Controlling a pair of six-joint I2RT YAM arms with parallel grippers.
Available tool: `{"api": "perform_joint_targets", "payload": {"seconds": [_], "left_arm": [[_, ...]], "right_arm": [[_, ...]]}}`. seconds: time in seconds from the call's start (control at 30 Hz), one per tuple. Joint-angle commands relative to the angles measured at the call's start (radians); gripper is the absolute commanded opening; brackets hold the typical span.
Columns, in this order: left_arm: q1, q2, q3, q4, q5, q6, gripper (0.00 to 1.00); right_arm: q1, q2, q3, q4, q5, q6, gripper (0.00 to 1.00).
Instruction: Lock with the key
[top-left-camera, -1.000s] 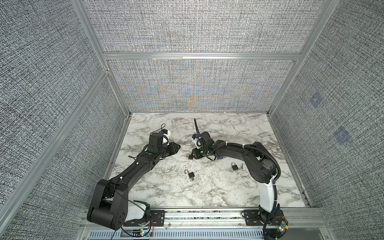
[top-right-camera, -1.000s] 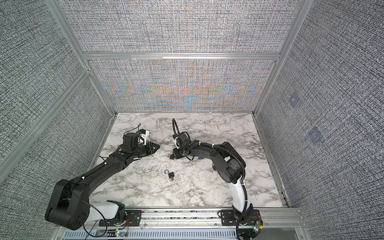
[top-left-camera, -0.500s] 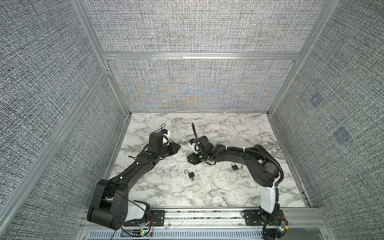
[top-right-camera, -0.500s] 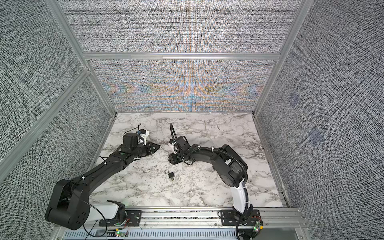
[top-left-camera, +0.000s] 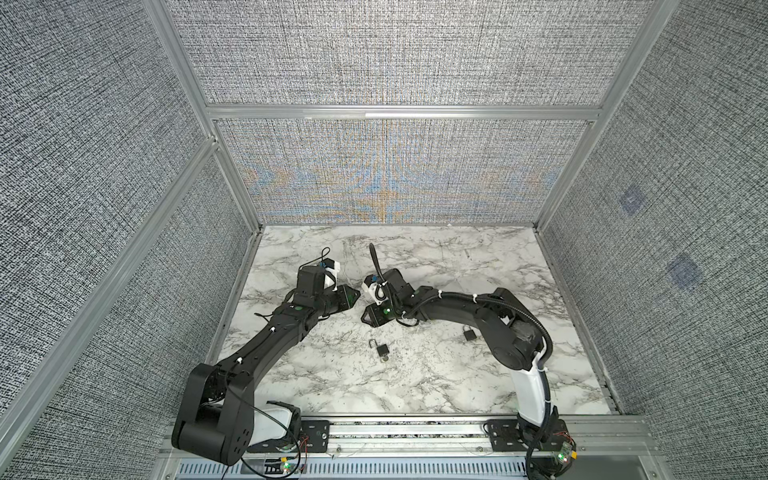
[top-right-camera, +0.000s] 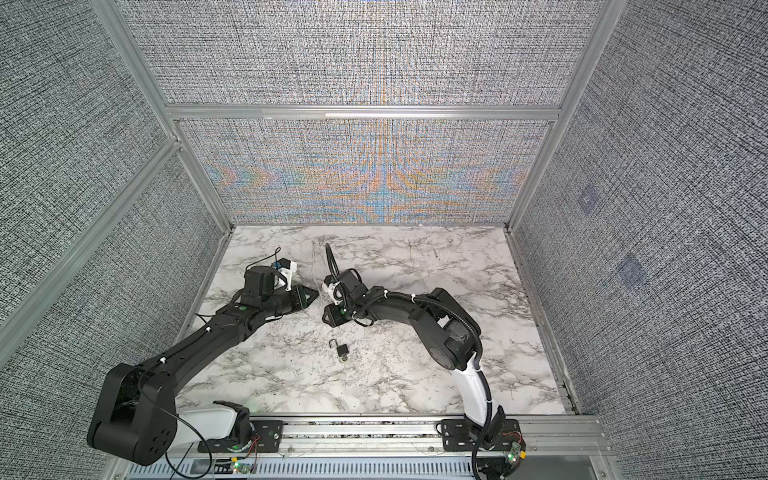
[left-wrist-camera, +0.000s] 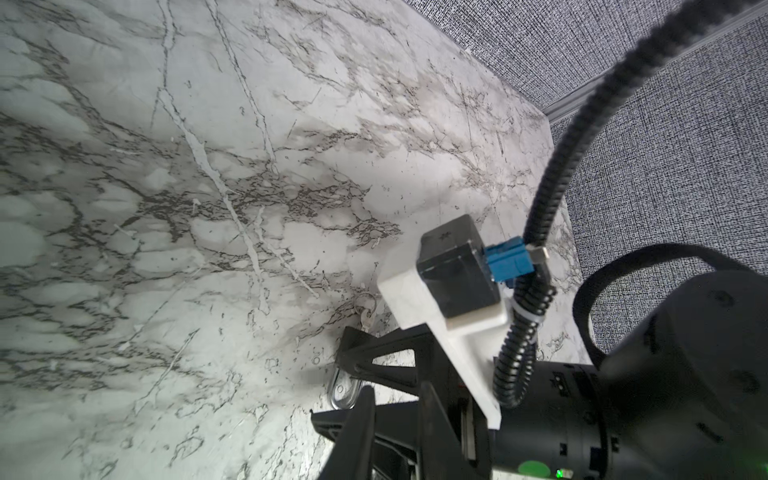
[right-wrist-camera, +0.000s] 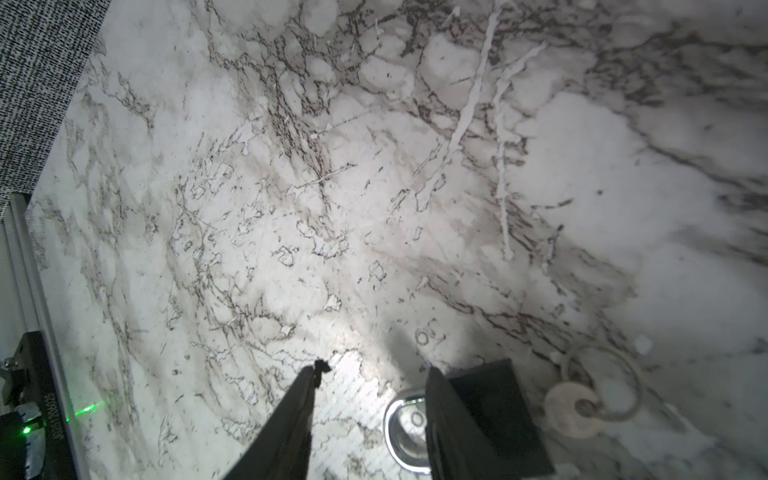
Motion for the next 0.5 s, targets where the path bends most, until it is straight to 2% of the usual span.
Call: {"api": "perform_joint_targets", "payload": {"seconds": [0.0, 0.23, 0.47], "left_arm": [[0.001, -0.012, 0.009, -0.009, -0.007, 0.014, 0.22], [0.005, -0.029, 0.009, -0.006, -0.023, 0.014, 0.22], [0.007, -0.039, 0.005, -0.013, -0.037, 0.013, 0.22]], "right_arm": [[-0.002, -0.034, -0.017, -0.011, 0.007, -0.006, 0.44], [0.003, -0.114, -0.110, -0.028, 0.005, -0.006, 0.44], [0.009, -0.115, -0.154, -0.025, 0.006, -0.001, 0.44]]}}
